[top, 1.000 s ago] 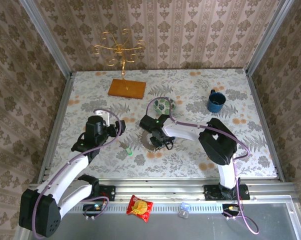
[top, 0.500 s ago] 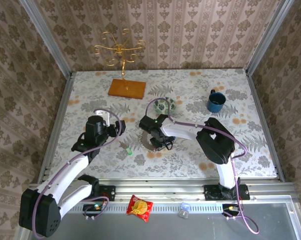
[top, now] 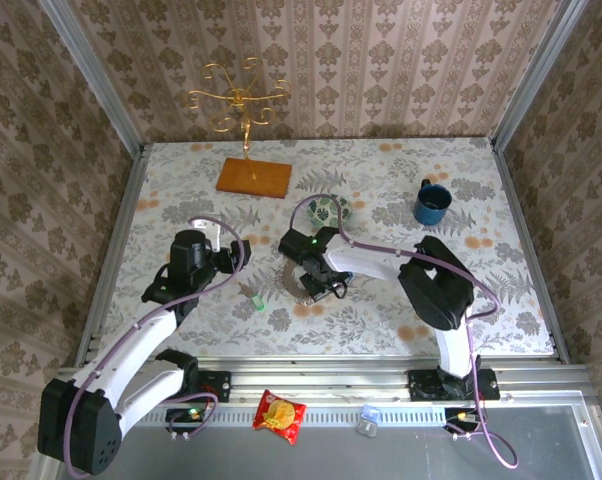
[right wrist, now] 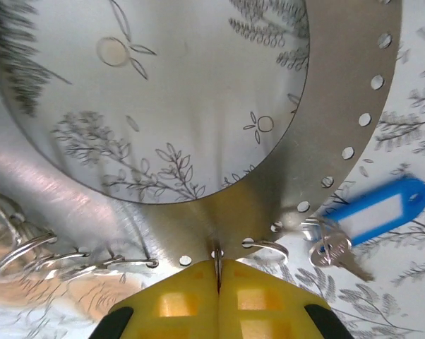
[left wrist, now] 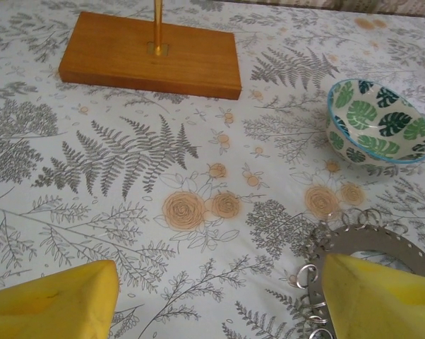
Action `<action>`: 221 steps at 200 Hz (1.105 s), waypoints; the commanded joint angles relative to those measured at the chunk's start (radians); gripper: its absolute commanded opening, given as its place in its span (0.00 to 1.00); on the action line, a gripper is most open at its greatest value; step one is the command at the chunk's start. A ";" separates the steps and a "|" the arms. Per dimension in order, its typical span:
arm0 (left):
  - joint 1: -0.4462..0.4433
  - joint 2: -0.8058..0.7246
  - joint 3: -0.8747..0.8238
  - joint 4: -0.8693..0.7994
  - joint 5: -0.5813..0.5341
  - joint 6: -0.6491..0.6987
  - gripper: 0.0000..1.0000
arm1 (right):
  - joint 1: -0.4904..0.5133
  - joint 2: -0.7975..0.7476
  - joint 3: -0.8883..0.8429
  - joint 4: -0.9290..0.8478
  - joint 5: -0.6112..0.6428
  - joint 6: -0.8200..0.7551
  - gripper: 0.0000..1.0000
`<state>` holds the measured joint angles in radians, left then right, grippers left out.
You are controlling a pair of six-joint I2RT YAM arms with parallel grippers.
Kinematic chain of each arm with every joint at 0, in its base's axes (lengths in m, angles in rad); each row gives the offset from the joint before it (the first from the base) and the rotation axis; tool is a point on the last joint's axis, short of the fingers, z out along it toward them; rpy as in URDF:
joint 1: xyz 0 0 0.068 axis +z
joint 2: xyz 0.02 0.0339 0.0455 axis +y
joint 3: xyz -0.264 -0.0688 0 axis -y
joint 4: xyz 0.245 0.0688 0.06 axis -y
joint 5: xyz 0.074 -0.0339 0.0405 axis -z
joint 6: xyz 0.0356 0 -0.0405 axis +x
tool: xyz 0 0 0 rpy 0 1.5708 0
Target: Put the keys on the keyring
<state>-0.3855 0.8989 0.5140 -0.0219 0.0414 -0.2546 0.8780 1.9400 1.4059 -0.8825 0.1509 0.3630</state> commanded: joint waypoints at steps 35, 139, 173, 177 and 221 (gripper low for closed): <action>-0.025 -0.023 0.067 0.067 0.172 0.164 0.69 | 0.001 -0.283 -0.076 0.128 0.013 -0.284 0.00; -0.151 0.041 0.023 0.208 0.685 0.599 0.43 | -0.115 -0.494 -0.170 0.253 -0.391 -0.657 0.00; -0.200 0.130 0.001 0.320 0.786 0.633 0.35 | -0.116 -0.541 -0.195 0.247 -0.464 -0.750 0.00; -0.204 0.140 0.001 0.324 0.792 0.634 0.35 | -0.116 -0.541 -0.193 0.242 -0.469 -0.754 0.00; -0.240 0.220 -0.027 0.412 0.833 0.624 0.33 | -0.116 -0.525 -0.167 0.193 -0.502 -0.788 0.00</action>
<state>-0.6083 1.0939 0.5152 0.2924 0.8032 0.3431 0.7616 1.4189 1.2156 -0.6621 -0.2913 -0.3733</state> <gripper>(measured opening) 0.339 0.053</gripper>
